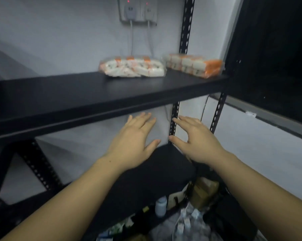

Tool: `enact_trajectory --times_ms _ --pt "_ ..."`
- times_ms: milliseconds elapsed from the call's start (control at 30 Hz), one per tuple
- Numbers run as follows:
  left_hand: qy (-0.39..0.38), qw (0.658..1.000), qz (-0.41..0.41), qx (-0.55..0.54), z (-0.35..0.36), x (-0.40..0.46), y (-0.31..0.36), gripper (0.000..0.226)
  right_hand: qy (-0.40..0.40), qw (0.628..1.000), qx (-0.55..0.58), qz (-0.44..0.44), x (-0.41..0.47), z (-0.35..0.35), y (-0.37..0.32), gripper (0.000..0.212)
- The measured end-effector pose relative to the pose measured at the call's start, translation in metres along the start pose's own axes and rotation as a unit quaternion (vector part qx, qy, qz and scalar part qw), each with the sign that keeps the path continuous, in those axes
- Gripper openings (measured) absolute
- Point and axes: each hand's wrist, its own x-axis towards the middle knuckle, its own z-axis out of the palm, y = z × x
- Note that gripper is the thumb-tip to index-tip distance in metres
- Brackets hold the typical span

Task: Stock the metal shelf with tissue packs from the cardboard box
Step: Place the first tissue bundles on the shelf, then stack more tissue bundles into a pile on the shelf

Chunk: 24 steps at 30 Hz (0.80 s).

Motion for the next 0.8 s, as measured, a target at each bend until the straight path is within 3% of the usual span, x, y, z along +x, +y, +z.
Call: enact_trajectory --times_ms 167,333,567,800 --pt "-0.111 0.989 -0.080 -0.060 0.082 -0.078 -0.022 0.071 -0.098 0.994 0.040 0.025 -0.059 0.089 0.013 0.069" --pt "-0.224 0.949 -0.184 -0.122 0.177 -0.159 -0.047 0.072 -0.199 0.975 0.078 0.058 -0.105 0.189 0.038 0.066" --pt "-0.355 0.852 -0.341 -0.177 0.307 -0.291 -0.063 0.064 -0.346 0.923 0.140 0.093 -0.181 0.343 0.063 0.065" --pt "-0.421 0.757 -0.447 -0.224 0.431 -0.408 -0.069 0.063 -0.456 0.869 0.159 0.110 -0.249 0.492 0.078 0.059"
